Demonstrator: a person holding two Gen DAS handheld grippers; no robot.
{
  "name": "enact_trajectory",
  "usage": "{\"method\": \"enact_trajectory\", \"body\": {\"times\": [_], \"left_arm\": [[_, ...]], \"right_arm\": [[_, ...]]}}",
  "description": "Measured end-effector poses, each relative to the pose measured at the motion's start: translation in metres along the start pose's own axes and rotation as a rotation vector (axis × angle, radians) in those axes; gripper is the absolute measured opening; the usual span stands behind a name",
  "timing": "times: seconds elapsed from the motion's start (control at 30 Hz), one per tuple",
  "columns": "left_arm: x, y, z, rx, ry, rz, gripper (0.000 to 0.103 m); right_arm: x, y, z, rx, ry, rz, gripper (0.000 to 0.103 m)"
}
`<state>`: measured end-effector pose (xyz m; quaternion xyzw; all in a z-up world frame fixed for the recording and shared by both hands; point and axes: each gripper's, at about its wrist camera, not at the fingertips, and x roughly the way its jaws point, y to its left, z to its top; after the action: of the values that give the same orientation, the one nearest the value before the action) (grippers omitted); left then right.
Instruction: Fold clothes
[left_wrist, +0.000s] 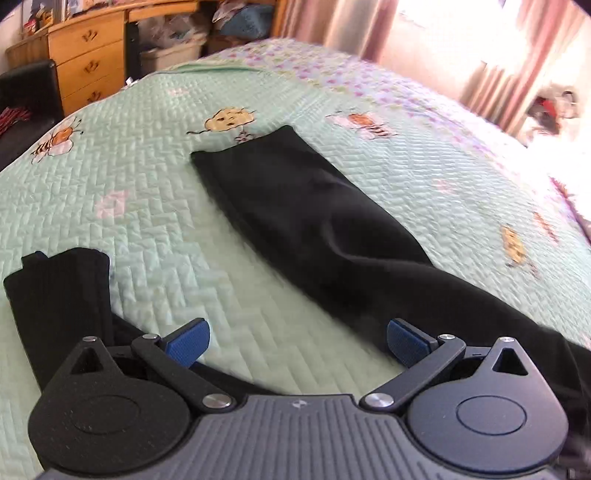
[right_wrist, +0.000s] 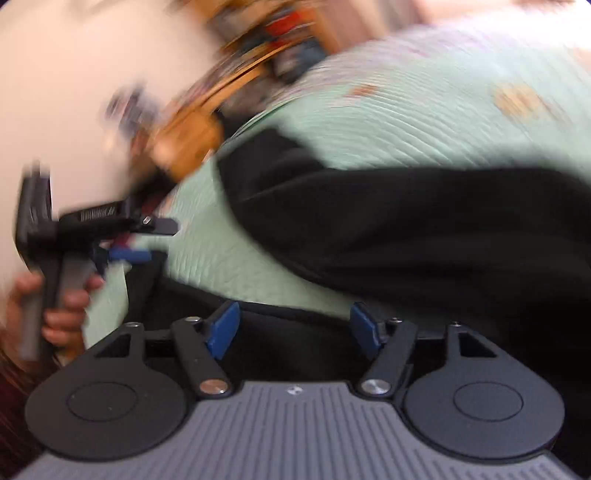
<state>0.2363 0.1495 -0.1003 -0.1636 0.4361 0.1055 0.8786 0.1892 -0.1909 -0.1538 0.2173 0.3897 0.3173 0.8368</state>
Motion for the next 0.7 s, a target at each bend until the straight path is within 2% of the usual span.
{"method": "enact_trajectory", "body": {"times": [0.07, 0.17, 0.23, 0.27, 0.43, 0.53, 0.63, 0.7], "left_arm": [[0.012, 0.016, 0.015, -0.089, 0.012, -0.018, 0.102], [0.029, 0.05, 0.034, -0.234, 0.017, -0.087, 0.102], [0.042, 0.069, 0.048, -0.296, 0.024, -0.136, 0.102], [0.048, 0.076, 0.055, -0.322, 0.028, -0.126, 0.102], [0.097, 0.088, 0.092, -0.333, 0.077, -0.165, 0.102], [0.126, 0.099, 0.107, -0.374, 0.099, -0.141, 0.1], [0.147, 0.116, 0.114, -0.459, 0.077, -0.215, 0.1], [0.156, 0.123, 0.12, -0.478, 0.046, -0.261, 0.098]], "right_arm": [[-0.007, -0.019, -0.017, 0.04, -0.046, 0.015, 0.068], [-0.009, -0.027, -0.038, -0.021, -0.11, 0.054, 0.068], [-0.007, -0.028, -0.046, -0.064, -0.136, 0.059, 0.069], [-0.006, -0.028, -0.048, -0.075, -0.143, 0.064, 0.071], [-0.011, -0.044, -0.042, -0.012, -0.159, 0.136, 0.073], [-0.015, -0.045, -0.046, 0.0, -0.163, 0.15, 0.073], [-0.014, -0.045, -0.046, 0.0, -0.164, 0.153, 0.073], [-0.013, -0.045, -0.045, 0.002, -0.165, 0.156, 0.073]]}}
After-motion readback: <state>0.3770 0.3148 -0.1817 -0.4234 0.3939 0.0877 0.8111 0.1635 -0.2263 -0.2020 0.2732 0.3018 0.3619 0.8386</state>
